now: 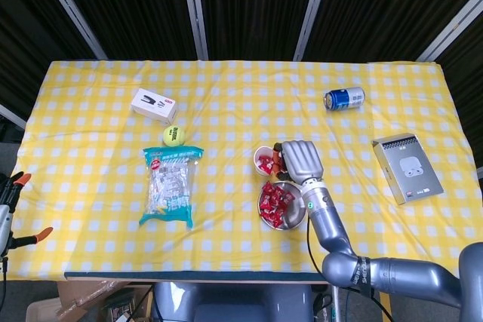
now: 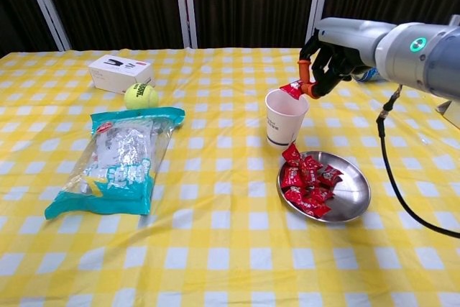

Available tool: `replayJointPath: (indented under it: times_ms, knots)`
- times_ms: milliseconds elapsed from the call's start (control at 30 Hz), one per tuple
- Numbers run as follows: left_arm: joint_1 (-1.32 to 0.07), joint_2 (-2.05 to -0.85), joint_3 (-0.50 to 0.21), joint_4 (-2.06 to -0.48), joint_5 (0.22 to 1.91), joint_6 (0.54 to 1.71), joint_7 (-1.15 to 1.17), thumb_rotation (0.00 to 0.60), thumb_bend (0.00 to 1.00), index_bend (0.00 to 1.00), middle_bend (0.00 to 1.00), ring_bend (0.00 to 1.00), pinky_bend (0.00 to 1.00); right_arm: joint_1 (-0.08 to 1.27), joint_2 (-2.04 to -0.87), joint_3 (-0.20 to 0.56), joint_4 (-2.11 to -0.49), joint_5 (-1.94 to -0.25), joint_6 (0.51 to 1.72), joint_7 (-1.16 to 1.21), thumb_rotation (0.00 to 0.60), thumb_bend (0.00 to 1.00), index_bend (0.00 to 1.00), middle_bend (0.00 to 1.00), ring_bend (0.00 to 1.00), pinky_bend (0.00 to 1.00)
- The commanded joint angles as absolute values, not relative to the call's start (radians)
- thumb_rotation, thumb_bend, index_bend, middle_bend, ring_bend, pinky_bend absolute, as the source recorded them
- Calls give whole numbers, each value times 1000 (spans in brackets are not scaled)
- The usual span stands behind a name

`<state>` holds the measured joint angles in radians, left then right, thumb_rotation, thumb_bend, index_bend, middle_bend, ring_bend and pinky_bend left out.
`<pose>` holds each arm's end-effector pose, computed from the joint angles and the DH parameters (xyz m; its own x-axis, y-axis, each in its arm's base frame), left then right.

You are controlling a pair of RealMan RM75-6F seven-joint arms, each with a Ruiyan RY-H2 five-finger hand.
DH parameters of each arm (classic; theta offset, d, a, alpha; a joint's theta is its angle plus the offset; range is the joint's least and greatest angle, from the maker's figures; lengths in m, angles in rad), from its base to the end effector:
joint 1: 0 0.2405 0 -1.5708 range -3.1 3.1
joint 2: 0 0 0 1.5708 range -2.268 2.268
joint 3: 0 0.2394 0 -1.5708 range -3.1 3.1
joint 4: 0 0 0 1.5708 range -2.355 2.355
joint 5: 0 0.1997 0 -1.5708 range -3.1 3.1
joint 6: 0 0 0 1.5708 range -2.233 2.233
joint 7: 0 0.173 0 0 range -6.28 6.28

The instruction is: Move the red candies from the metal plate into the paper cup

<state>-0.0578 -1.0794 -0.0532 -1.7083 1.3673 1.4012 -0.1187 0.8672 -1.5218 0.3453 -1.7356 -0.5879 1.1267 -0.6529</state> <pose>-0.3075 0.1972 0.1588 0.2063 0.0778 0.9754 0.9646 0.1513 -0.2161 -0.0788 -0.3715 0.0115 0.3002 -0.2820 0.9112 -0.9522 -0.1449 0.2688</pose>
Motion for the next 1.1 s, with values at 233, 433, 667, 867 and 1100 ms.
replayJointPath:
  times_ms: [233,433,667,867,1100]
  knots:
    - [-63,-1074,-57,-1718,1348,1383,-123,600,10,0,0,0,0,940,-1591,363,-1602,-525,1061,-654,600,558,626,728,830,999]
    - [-64,-1070,-59,-1724,1338,1377,-126,600,9,0,0,0,0,959,-1622,354,-1525,-495,1028,-646,600,559,597,728,830,998]
    - [-61,-1066,-59,-1725,1336,1378,-132,600,9,0,0,0,0,964,-1634,337,-1497,-489,1015,-633,600,547,511,728,830,999]
    - [-59,-1065,-57,-1724,1342,1382,-137,600,10,0,0,0,0,962,-1631,327,-1522,-494,1030,-632,600,477,431,728,830,999]
    - [-55,-1066,-55,-1715,1353,1393,-144,600,9,0,0,0,0,962,-1608,338,-1602,-528,1088,-635,600,473,377,728,830,999]
